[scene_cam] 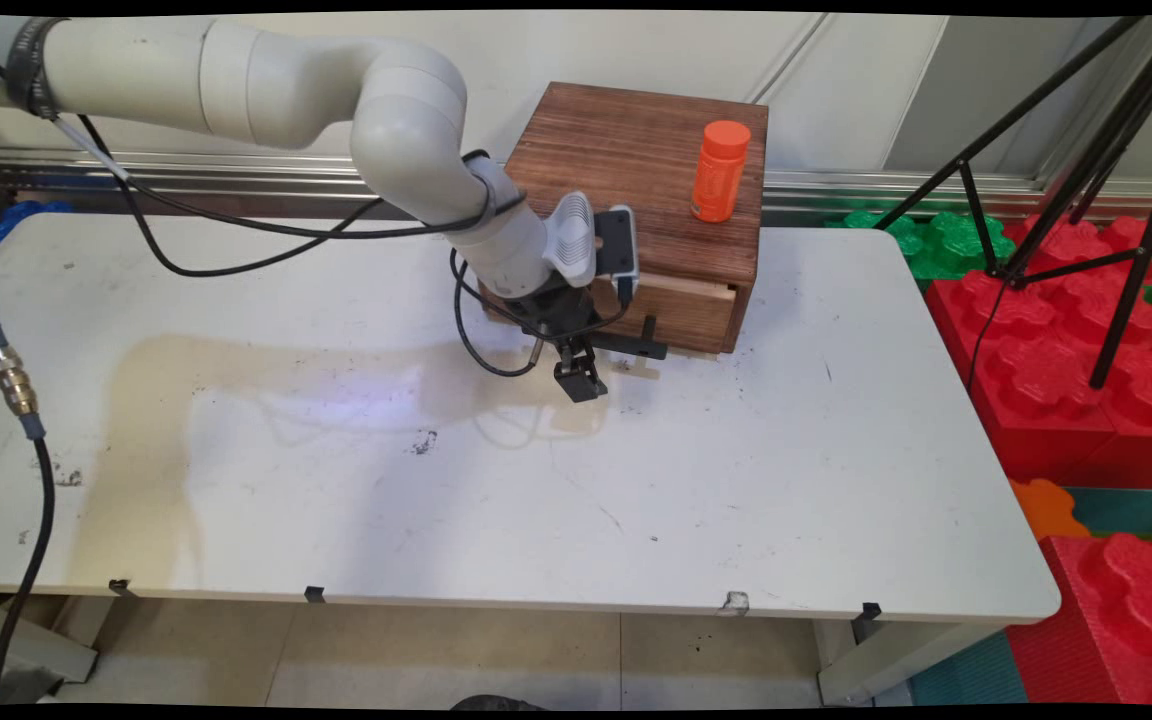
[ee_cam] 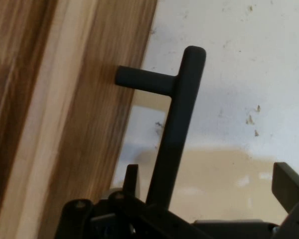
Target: Open the drawer
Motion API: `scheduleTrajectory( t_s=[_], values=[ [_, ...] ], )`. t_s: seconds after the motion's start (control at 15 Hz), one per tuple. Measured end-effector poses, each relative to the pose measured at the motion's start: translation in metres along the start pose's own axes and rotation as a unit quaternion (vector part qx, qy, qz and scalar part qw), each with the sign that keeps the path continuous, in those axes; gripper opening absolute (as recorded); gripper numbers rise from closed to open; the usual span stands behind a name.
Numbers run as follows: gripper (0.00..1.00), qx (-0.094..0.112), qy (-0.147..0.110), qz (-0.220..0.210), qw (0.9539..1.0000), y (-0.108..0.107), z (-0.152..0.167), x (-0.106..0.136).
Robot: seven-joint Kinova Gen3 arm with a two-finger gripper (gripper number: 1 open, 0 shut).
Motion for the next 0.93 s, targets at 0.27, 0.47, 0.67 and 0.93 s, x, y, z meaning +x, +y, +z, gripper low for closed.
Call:
scheduleTrajectory(
  t_s=[0.27, 0.47, 0.67, 0.93],
  values=[
    [1.00, -0.004, -0.005, 0.003, 1.0000, 0.003, 0.004, 0.001],
    [1.00, -0.008, -0.010, 0.005, 0.9999, 0.008, 0.006, 0.001],
    [1.00, -0.012, -0.013, 0.004, 0.9998, 0.014, 0.006, 0.001],
    [1.00, -0.020, -0.018, 0.002, 0.9996, 0.026, 0.003, 0.000]
  ],
)
